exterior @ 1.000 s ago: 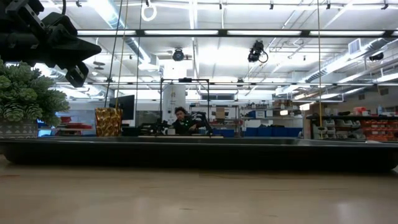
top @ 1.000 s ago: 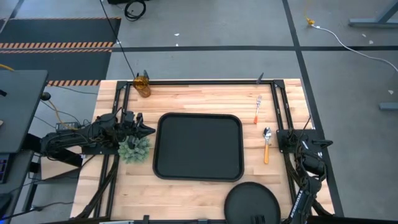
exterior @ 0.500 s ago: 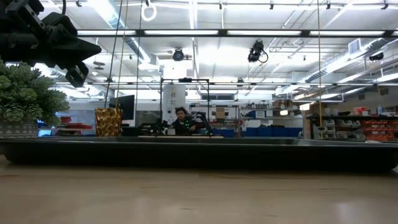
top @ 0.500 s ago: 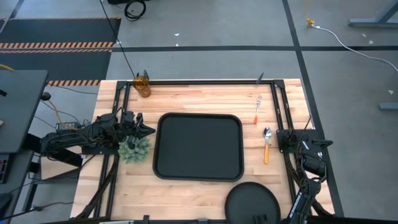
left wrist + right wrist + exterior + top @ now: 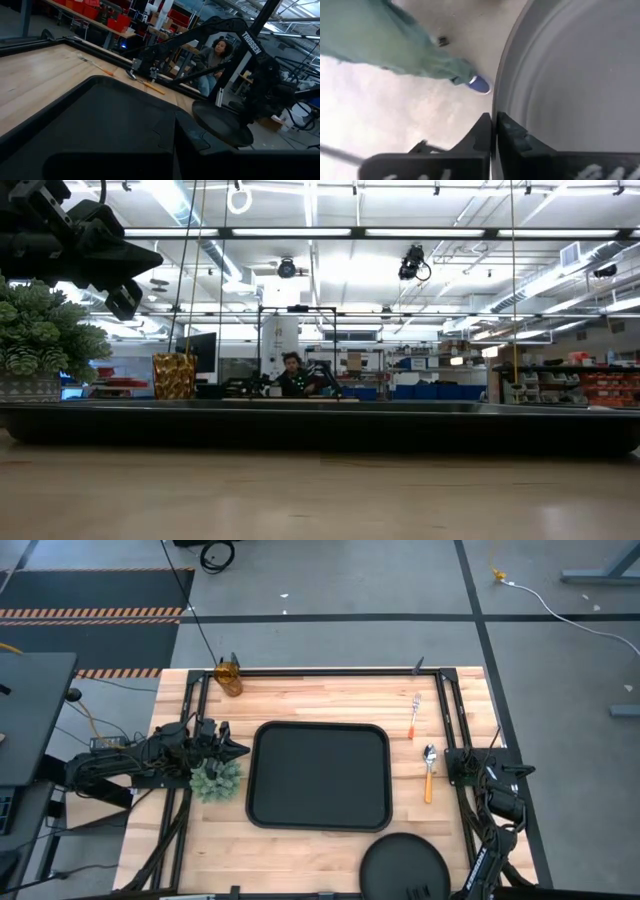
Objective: Pick and place plate/cup/fork/spoon on tray
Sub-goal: Put the black plate on the black serving tray
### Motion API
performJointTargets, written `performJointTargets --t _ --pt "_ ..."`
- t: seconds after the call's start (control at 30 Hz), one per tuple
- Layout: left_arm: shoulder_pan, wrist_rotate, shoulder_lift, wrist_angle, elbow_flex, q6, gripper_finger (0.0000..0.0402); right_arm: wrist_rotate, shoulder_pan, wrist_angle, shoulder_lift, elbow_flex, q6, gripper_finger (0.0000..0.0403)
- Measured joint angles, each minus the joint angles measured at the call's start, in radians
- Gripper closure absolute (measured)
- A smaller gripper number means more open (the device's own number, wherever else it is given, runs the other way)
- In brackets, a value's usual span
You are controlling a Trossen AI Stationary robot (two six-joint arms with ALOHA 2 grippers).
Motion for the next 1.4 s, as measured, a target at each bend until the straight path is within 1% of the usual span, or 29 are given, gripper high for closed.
performJointTargets --t 0.17,0.27,0.37,0.47,0.53,0.6,0.7,0.77,0.93,1.07,1.17,1.3,1.4 --pt "0.000 0.000 0.000 0.000 0.000 0.000 0.0390 -0.090 -0.012 0.002 0.003 0.061 0.006 0.0384" --pt "0.000 0.000 0.000 0.000 0.000 0.000 0.0390 -0.110 -0.032 0.003 0.003 0.128 -0.019 0.0383" --pt "0.000 0.000 0.000 0.000 0.000 0.000 0.0390 -0.099 -0.066 -0.005 0.003 0.205 -0.115 0.0389" --pt "0.000 0.000 0.000 0.000 0.000 0.000 0.0390 -0.030 -0.100 -0.048 0.003 0.283 -0.251 0.0391" --pt "0.000 0.000 0.000 0.000 0.000 0.000 0.0390 0.015 -0.121 -0.116 0.003 0.330 -0.347 0.0391" --pt "0.000 0.000 0.000 0.000 0.000 0.000 0.0390 0.084 -0.145 -0.183 0.003 0.372 -0.456 0.0391" --pt "0.000 0.000 0.000 0.000 0.000 0.000 0.0390 0.199 -0.188 -0.334 0.003 0.419 -0.539 0.0392" --pt "0.000 0.000 0.000 0.000 0.000 0.000 0.0390 0.266 -0.218 -0.388 0.004 0.438 -0.578 0.0392" --pt "0.000 0.000 0.000 0.000 0.000 0.000 0.0390 0.407 -0.292 -0.538 -0.001 0.443 -0.587 0.0392" --pt "0.000 0.000 0.000 0.000 0.000 0.000 0.0390 0.462 -0.369 -0.587 -0.002 0.404 -0.592 0.0392" --pt "0.000 0.000 0.000 0.000 0.000 0.000 0.0390 0.465 -0.426 -0.553 -0.002 0.362 -0.614 0.0392" --pt "0.000 0.000 0.000 0.000 0.000 0.000 0.0390 0.455 -0.501 -0.413 0.000 0.286 -0.673 0.0392" --pt "0.000 0.000 0.000 0.000 0.000 0.000 0.0390 0.412 -0.558 -0.317 0.001 0.224 -0.692 0.0391"
